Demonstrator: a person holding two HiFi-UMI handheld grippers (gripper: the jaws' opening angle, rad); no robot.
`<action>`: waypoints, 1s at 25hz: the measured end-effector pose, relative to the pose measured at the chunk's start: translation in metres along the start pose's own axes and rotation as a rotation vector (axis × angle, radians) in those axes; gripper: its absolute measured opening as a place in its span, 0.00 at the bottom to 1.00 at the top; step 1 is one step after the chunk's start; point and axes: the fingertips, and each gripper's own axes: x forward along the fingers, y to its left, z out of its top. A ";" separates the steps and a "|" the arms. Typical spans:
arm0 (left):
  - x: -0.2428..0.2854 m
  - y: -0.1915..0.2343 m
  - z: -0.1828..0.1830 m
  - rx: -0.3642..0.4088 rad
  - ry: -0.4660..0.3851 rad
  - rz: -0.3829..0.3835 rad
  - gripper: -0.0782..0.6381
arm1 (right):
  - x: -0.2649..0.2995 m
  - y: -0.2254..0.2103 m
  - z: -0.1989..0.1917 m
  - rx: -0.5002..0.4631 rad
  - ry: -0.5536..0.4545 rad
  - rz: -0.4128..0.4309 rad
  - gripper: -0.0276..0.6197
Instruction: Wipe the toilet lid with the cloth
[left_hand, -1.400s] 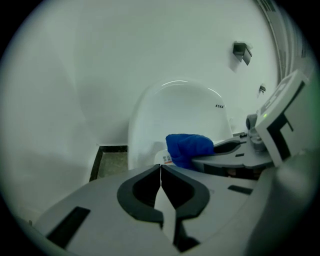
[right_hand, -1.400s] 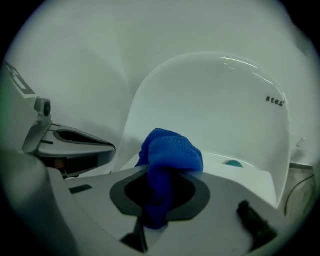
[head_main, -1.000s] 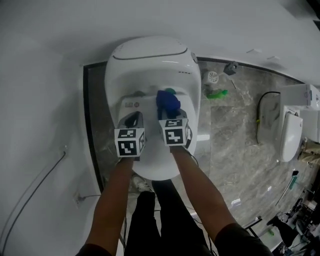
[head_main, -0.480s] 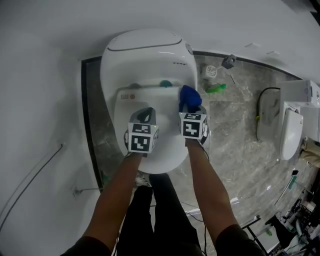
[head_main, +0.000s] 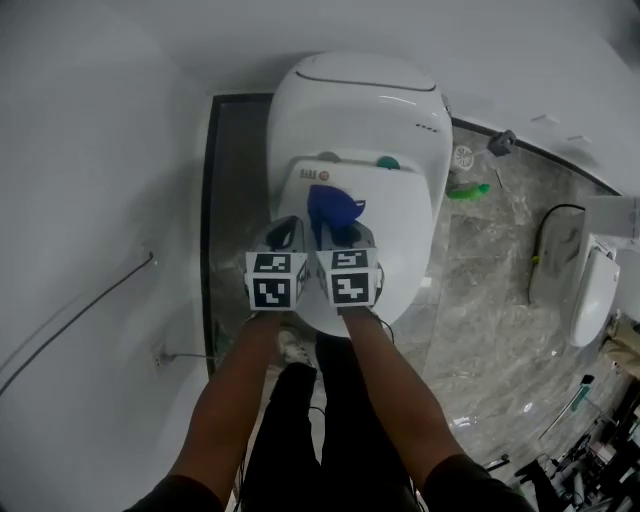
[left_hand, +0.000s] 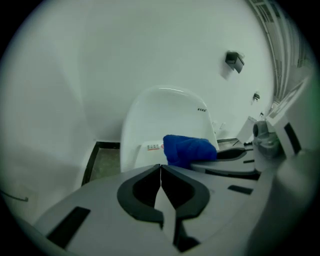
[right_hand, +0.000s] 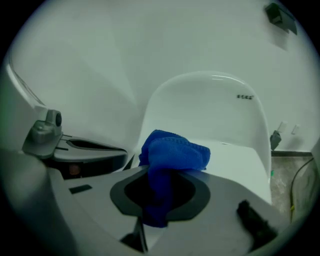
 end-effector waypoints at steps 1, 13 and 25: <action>-0.007 0.013 -0.006 -0.012 0.006 0.019 0.13 | 0.007 0.020 -0.001 -0.017 0.009 0.021 0.13; -0.037 0.090 -0.055 -0.081 0.045 0.126 0.13 | 0.054 0.064 -0.022 -0.073 0.092 0.028 0.13; 0.007 -0.020 -0.040 0.018 0.085 -0.054 0.13 | -0.009 -0.069 -0.049 0.109 0.018 -0.139 0.13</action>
